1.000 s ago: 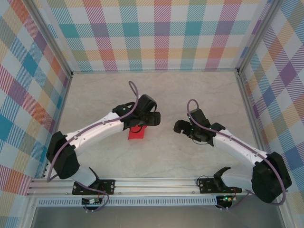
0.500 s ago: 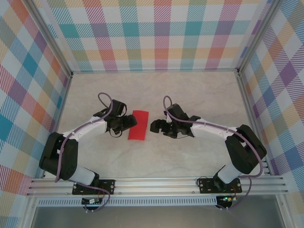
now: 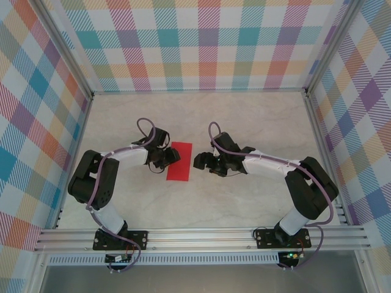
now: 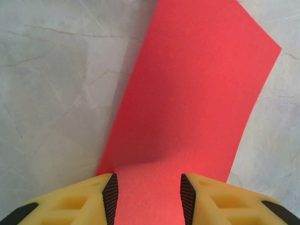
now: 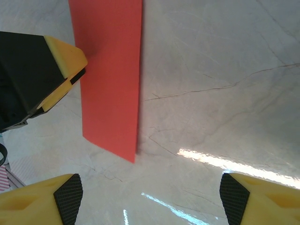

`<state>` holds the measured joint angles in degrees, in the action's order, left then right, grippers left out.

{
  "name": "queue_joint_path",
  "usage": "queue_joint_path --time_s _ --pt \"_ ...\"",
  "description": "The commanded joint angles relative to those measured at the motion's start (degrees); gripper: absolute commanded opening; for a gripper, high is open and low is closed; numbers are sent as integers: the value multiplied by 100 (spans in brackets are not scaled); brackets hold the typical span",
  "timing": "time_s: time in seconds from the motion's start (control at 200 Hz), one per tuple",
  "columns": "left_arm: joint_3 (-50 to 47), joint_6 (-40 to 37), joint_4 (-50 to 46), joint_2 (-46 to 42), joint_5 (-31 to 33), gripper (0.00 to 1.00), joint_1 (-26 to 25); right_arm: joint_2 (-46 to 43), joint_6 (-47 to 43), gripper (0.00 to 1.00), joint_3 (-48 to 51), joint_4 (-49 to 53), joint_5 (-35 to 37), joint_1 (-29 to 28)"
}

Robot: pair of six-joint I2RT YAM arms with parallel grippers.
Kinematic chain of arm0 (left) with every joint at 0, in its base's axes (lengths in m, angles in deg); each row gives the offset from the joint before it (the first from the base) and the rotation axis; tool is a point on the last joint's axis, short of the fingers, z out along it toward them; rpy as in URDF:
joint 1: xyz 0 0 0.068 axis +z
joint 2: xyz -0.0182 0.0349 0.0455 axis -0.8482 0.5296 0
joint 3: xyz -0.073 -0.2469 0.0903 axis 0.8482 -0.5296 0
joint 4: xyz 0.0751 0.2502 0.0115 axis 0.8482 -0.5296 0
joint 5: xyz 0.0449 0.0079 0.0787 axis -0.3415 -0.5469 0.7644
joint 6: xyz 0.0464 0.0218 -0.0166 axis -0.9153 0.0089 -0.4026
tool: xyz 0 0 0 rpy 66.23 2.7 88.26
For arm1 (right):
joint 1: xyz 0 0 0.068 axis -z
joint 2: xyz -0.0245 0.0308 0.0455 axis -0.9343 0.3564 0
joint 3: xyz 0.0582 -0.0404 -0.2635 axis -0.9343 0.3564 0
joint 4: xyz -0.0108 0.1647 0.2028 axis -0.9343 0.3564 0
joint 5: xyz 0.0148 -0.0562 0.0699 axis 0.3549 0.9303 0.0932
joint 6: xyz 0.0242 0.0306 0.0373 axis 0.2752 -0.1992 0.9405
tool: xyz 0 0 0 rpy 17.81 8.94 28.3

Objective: Fold a paper plane with a square sheet of paper (pick it up from the middle)
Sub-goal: Move the paper to the center of the table.

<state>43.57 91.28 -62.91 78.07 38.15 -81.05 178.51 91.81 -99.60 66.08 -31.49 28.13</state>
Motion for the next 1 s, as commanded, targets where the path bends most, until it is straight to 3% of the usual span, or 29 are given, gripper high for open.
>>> queue_joint_path --time_s 0.0,0.515,0.775,0.995 --pt "12 228 82 46 -116 41 -116 8 -26 79 -128 208 143 -14" --pt "-534 1385 118 -387 159 34 -747 -150 395 74 175 259 -34 -7" --pt "5 897 -343 -1088 378 42 -734 -85 589 73 250 102 -185 -10" --pt "302 469 -540 -817 486 44 -513 159 617 73 163 -97 -482 -36"
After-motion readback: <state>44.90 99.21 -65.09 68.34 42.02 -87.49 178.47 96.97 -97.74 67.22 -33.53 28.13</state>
